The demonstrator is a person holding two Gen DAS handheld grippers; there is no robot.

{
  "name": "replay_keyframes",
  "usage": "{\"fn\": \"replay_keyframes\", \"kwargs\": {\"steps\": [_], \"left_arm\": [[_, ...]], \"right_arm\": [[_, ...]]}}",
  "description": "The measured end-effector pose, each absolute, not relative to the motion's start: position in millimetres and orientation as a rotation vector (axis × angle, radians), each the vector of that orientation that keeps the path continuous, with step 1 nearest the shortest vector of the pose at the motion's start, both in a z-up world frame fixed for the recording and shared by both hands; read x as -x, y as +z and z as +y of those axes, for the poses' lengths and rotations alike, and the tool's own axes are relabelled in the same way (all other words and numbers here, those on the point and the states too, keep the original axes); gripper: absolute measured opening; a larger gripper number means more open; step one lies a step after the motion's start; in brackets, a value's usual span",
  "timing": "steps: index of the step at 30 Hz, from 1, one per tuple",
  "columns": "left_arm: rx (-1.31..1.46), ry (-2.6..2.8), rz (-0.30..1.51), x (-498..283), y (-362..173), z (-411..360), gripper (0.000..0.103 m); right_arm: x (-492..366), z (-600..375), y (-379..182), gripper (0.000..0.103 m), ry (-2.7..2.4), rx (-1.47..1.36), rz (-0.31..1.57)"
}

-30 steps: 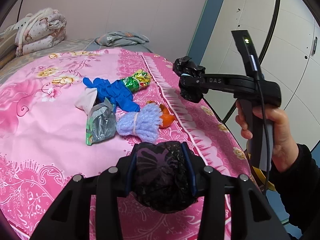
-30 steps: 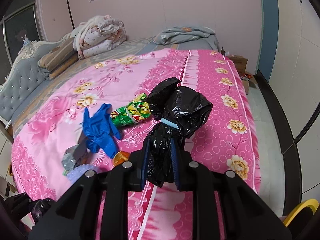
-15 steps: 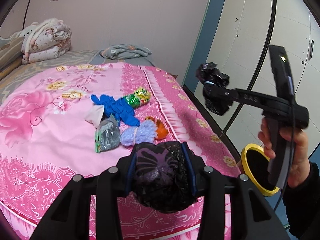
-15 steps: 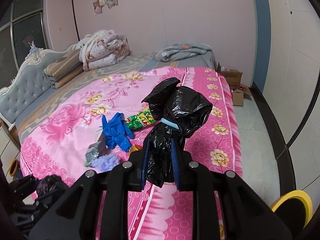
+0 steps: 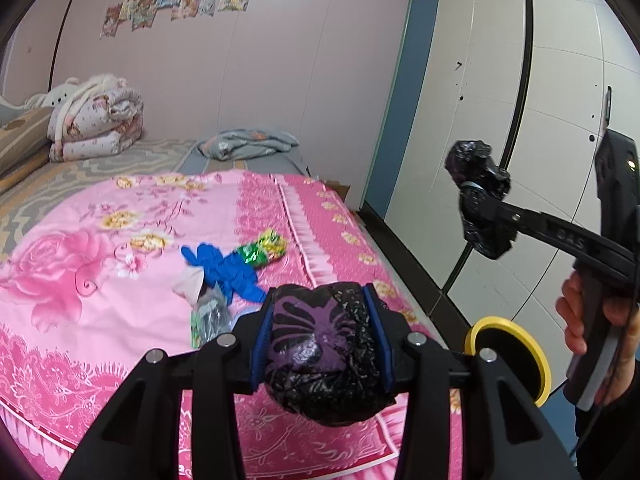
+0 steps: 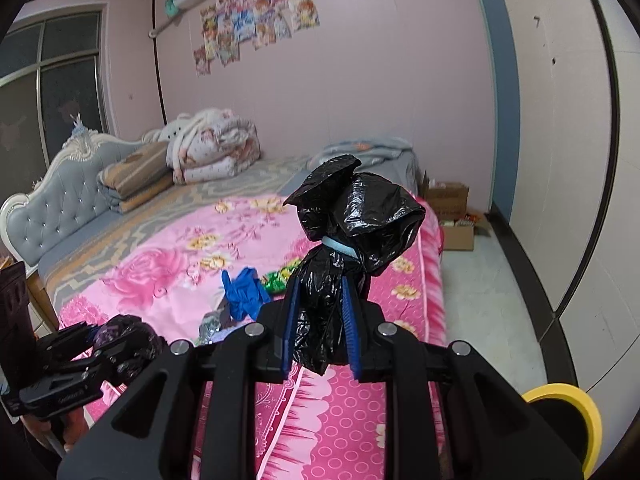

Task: Collect trash
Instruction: 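Carry the mesh ball and black bag in both tools over the yellow bin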

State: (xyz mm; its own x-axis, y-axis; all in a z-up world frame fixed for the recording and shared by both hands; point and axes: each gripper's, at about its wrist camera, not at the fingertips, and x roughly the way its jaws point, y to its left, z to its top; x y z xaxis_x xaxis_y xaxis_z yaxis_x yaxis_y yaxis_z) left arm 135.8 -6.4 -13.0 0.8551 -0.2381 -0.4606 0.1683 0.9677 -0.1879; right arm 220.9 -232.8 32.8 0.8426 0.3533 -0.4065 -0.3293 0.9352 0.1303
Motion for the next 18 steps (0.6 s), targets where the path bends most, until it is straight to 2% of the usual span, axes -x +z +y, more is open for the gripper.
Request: {"fn": "replay_keyframes", "kwargs": {"steps": [18], "left_arm": [[0.057, -0.330, 0.381, -146.4, 61.5, -92.4, 0.039]], "right_arm": [[-138.9, -347.3, 87.5, 0.019, 0.170, -0.126, 0.267]]}}
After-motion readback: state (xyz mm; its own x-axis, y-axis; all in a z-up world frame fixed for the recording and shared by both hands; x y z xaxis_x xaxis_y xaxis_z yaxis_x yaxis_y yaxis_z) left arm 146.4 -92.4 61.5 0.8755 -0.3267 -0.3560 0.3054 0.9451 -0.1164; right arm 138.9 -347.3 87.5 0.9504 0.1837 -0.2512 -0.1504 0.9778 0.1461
